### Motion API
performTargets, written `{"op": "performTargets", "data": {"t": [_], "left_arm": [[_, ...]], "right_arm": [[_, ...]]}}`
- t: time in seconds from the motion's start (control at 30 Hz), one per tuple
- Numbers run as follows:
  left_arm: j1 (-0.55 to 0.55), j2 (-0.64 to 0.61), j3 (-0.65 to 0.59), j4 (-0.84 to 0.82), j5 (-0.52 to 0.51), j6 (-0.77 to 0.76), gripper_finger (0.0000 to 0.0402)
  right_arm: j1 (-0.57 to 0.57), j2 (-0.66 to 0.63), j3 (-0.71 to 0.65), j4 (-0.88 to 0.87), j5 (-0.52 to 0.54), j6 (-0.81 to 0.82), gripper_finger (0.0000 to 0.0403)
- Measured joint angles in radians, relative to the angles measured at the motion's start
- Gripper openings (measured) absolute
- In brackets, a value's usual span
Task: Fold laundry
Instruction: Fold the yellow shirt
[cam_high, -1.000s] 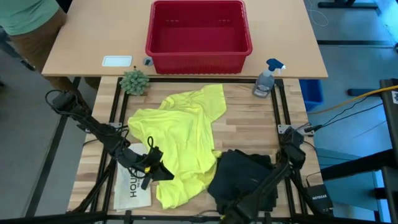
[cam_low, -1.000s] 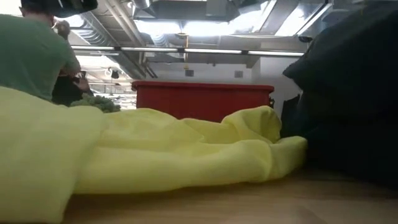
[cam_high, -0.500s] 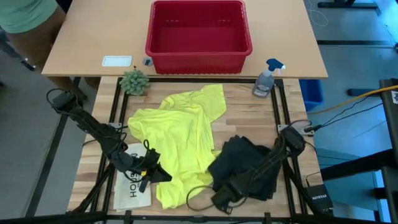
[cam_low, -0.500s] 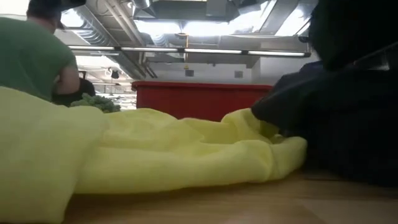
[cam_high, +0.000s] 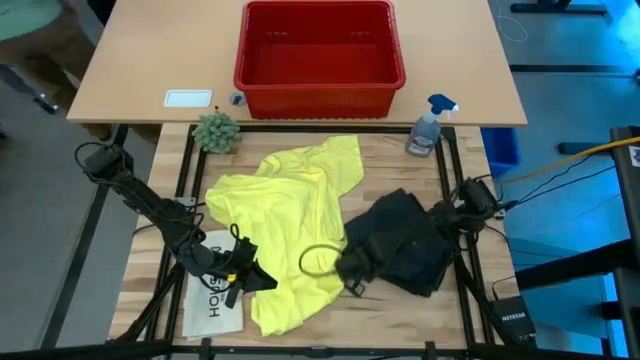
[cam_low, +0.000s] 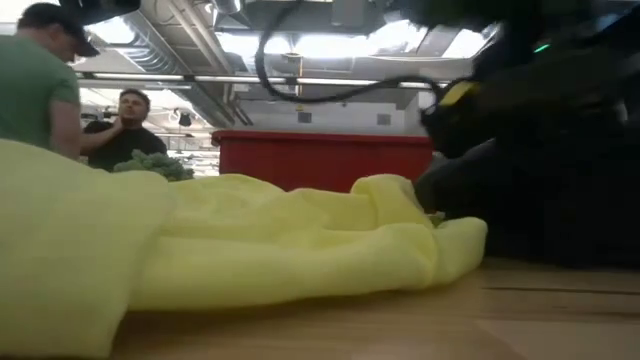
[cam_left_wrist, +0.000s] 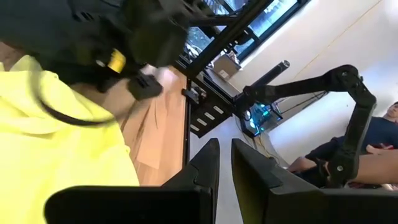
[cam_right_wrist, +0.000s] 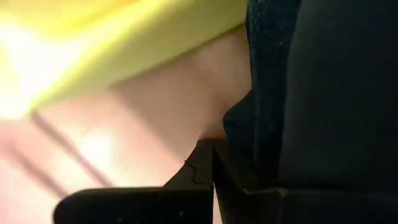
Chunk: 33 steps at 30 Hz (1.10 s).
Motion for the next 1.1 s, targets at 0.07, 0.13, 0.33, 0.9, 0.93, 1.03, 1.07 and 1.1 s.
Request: {"op": "performTargets", "data": {"t": [0.07, 0.13, 0.33, 0.9, 0.93, 1.03, 1.07, 1.1], "left_arm": [[0.0, 0.0, 0.0, -0.006, -0.001, -0.001, 0.0033], [0.0, 0.0, 0.0, -0.011, -0.001, -0.006, 0.0033], [-0.012, 0.0, 0.0, -0.021, 0.0, -0.008, 0.0033], [0.185, 0.193, 0.161, 0.0, 0.079, 0.151, 0.0033], [0.215, 0.221, 0.188, -0.014, 0.114, 0.163, 0.0033], [0.287, 0.288, 0.268, -0.099, 0.224, 0.187, 0.0033], [0.302, 0.298, 0.293, -0.133, 0.254, 0.192, 0.0033], [0.312, 0.301, 0.31, -0.159, 0.28, 0.199, 0.0033]], "right_arm": [[-0.04, -0.011, -0.011, 0.003, 0.0, -0.014, 0.0], [-0.066, -0.03, -0.018, 0.018, 0.007, -0.052, 0.0], [-0.04, -0.165, -0.009, 0.041, 0.13, -0.137, 0.0], [0.279, -0.643, 0.0, -0.089, 0.501, 0.189, 0.0], [0.28, -0.652, -0.001, -0.118, 0.473, 0.203, 0.0], [0.283, -0.642, -0.003, -0.223, 0.301, 0.21, 0.0], [0.291, -0.628, -0.007, -0.242, 0.241, 0.205, 0.0], [0.301, -0.611, -0.012, -0.25, 0.183, 0.189, 0.0]]}}
